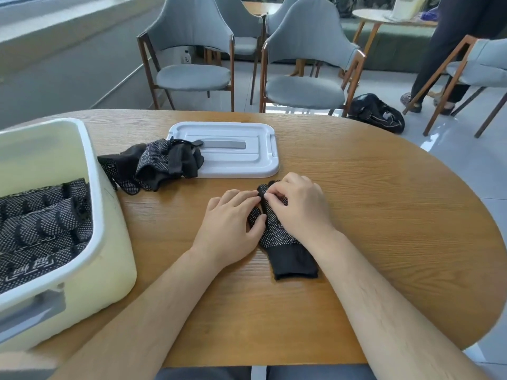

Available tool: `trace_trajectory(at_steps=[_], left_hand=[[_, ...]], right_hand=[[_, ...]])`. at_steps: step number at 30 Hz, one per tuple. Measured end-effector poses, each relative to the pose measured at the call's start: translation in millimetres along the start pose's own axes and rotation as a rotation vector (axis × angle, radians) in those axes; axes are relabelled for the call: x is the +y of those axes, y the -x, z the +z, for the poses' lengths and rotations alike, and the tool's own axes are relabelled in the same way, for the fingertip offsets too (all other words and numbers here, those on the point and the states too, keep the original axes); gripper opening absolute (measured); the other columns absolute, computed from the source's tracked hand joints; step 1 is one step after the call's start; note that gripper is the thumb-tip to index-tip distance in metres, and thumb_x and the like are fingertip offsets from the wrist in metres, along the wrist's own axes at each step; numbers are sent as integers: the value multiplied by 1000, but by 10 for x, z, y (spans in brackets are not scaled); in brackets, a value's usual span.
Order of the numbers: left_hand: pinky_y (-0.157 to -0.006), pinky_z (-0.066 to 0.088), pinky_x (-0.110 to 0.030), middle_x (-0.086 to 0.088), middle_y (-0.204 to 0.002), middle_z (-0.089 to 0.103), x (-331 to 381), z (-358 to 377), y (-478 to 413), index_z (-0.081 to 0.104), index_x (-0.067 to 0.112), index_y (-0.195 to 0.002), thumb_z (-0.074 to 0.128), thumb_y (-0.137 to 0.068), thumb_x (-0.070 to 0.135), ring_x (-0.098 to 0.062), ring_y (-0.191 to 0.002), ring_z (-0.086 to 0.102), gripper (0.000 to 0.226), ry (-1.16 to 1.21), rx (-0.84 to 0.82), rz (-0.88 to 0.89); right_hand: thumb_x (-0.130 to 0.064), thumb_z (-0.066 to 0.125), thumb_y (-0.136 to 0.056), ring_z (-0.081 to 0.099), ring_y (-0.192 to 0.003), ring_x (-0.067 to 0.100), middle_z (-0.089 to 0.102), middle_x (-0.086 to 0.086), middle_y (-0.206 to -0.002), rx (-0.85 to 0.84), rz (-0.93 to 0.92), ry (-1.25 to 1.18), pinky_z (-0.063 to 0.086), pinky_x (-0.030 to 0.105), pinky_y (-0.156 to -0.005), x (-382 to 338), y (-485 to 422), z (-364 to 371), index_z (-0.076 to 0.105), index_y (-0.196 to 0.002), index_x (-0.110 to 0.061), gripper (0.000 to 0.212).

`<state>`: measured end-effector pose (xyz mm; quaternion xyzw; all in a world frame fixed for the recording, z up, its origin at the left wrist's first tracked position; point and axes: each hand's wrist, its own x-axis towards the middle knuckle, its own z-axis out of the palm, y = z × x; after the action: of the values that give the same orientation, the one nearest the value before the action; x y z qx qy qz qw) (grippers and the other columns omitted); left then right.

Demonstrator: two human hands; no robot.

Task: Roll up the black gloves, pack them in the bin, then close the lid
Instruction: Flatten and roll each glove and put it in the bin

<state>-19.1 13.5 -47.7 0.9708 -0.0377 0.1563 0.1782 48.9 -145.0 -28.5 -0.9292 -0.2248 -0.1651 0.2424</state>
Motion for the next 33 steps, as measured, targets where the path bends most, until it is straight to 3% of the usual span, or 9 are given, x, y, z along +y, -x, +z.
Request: trace_trajectory(at_steps=[7,11,15,19,24,28,33], left_hand=[[-102,30,-30,19,-129,59,14,-43,13,57,30,-122,53,-96,43,-10,-130,46,29,47,10,-26],[-101,34,-33,22,-149,45,49,-66,31,55,39,-136,46,-96,60,-6,-133,43,46,0,13,7],[-106,31,-32,24,-149,48,73,-47,7,58,39,-138,40,-92,74,-3,-137,39,60,-88,-60,54],[-106,30,-32,26,-148,49,60,-57,-5,58,41,-137,42,-90,75,-1,-137,38,61,-73,-50,52],[-109,25,-31,26,-151,44,51,-44,-19,56,40,-140,37,-89,75,0,-141,34,65,-64,-70,61],[-109,20,-29,27,-155,39,14,-42,-34,51,42,-144,31,-90,75,1,-144,29,67,-67,-102,69],[-117,20,-34,29,-156,35,-7,-76,-25,50,42,-145,31,-91,69,4,-147,24,63,-37,-127,75]], right_hand=[[-41,66,-96,56,-96,20,59,-10,-91,-53,-29,-9,35,33,-84,6,-5,19,79,-104,-32,18],[-38,64,-96,55,-97,15,58,-12,-92,44,42,-71,42,34,-88,157,-25,-81,77,-106,-29,19],[-42,65,-95,50,-100,10,54,-13,-94,-41,105,-98,41,32,-89,261,-42,-116,75,-105,-31,18],[-39,64,-96,49,-101,11,53,-13,-92,-84,115,-129,46,35,-90,253,-70,-71,76,-97,-29,16],[-39,68,-95,50,-95,14,47,-13,-84,44,52,-169,46,36,-86,288,-101,-20,77,-95,-30,13],[-45,67,-95,49,-98,13,49,-12,-87,-50,50,-155,43,35,-90,285,-125,20,78,-99,-34,16],[-36,59,-99,55,-88,5,58,-12,-93,66,173,-287,43,23,-75,486,-123,-101,73,-100,-29,16]])
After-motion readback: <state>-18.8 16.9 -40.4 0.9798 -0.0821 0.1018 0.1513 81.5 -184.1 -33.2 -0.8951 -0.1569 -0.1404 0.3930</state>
